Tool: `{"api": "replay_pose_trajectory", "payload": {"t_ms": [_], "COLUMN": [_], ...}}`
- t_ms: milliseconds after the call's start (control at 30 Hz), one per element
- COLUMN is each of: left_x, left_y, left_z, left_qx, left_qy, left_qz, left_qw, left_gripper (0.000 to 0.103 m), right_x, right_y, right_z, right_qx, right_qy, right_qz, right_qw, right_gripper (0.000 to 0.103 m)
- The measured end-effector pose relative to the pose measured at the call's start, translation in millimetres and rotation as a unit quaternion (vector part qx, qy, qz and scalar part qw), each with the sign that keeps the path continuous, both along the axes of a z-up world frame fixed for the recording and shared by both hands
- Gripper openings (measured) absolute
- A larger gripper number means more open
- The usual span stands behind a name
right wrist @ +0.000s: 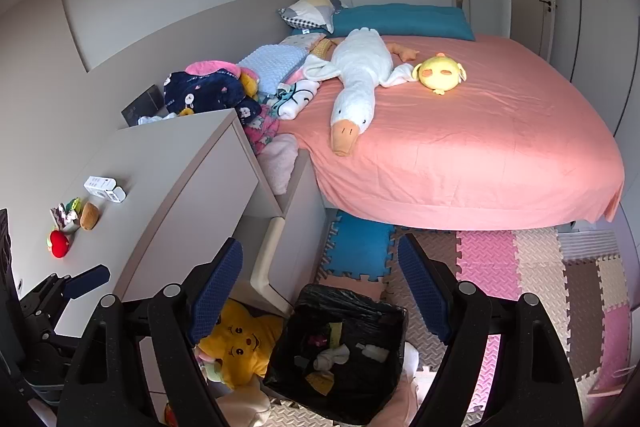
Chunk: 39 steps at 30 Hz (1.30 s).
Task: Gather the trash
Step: 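Open both tools over the black bin and swing back to the desk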
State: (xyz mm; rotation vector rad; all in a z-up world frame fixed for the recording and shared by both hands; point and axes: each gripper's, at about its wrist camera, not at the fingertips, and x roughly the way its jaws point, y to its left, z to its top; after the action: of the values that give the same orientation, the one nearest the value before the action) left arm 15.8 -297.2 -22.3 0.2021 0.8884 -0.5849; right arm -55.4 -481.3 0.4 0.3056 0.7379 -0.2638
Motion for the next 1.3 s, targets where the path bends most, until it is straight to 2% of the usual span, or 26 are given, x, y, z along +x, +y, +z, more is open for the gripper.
{"api": "replay_pose_trajectory", "payload": {"t_ms": [500, 800, 1300], "left_x": [12, 27, 52], "left_y": [39, 89, 162], "left_z": [2, 5, -2], "left_qx": [-0.008, -0.005, -0.001], "left_qy": [-0.001, -0.008, -0.003], "left_qz": [0.033, 0.077, 0.152], "left_qw": [0.9994, 0.997, 0.9884], "left_gripper": [0.094, 0.094, 0.094], "right_x": [25, 52, 96], "right_y": [44, 90, 157], "right_z": [-1, -1, -13], "right_qx": [0.006, 0.003, 0.007], "right_qy": [-0.007, -0.004, 0.007], "right_qz": [0.049, 0.092, 0.159], "right_qw": [0.999, 0.996, 0.987], "right_gripper": [0.08, 0.08, 0.08]}}
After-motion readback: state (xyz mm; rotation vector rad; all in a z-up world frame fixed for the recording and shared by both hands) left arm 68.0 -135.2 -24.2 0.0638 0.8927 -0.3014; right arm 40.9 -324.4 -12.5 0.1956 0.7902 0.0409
